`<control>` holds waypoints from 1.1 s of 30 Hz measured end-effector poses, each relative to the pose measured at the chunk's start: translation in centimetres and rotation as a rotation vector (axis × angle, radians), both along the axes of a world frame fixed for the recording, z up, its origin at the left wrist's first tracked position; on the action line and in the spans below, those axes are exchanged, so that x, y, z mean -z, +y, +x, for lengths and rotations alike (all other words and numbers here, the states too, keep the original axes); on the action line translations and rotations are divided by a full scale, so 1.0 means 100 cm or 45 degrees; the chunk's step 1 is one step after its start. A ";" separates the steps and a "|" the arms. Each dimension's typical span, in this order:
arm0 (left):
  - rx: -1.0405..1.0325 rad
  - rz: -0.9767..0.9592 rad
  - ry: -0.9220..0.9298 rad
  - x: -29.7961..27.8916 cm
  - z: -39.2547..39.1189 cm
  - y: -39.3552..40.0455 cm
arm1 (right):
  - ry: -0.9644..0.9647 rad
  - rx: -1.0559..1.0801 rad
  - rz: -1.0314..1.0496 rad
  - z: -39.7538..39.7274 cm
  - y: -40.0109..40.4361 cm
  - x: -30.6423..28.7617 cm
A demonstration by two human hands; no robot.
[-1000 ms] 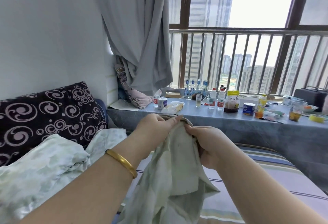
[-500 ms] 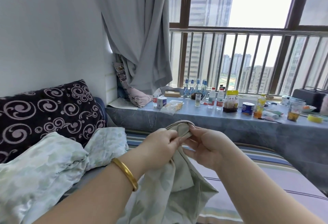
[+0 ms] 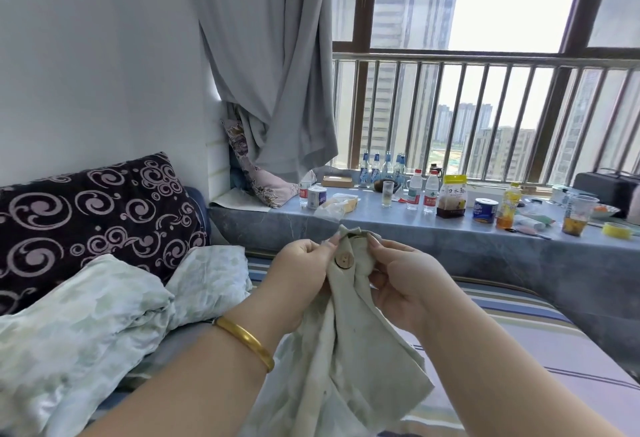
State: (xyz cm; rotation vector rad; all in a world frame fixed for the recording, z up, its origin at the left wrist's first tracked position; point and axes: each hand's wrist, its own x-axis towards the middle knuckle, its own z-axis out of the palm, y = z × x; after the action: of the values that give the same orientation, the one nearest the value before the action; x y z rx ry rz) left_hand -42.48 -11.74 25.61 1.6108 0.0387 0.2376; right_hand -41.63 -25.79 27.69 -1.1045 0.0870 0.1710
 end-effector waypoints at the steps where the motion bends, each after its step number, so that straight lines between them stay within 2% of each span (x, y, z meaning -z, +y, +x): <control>1: 0.003 0.094 -0.017 -0.002 -0.003 -0.001 | 0.005 0.001 0.017 -0.001 0.002 -0.001; 6: -0.051 0.631 -0.173 0.000 -0.009 -0.002 | 0.006 0.024 -0.016 -0.005 0.004 -0.005; 9: -0.113 0.813 -0.235 -0.003 -0.010 0.000 | -0.052 0.044 -0.206 -0.008 0.002 -0.008; 12: -0.187 0.853 -0.283 -0.006 -0.012 0.004 | -0.175 0.101 -0.607 -0.005 -0.004 -0.009; 16: -0.181 0.840 -0.333 -0.005 -0.013 0.006 | -0.285 0.147 -0.814 -0.010 -0.006 -0.014; 19: -0.069 0.703 -0.349 -0.003 -0.016 0.003 | -0.349 0.153 -0.858 -0.010 -0.006 -0.015; 25: -0.126 0.907 -0.459 -0.004 -0.017 0.002 | -0.321 0.108 -0.792 -0.010 -0.007 -0.015; 33: -0.096 0.943 -0.527 -0.002 -0.019 0.002 | -0.275 0.065 -0.729 -0.009 -0.010 -0.012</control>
State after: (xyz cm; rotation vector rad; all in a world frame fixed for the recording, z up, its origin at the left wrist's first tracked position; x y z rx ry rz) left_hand -44.40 -11.54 25.79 2.2611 -0.3445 0.6998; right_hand -42.57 -26.83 28.93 -1.6833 -0.0331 -0.0252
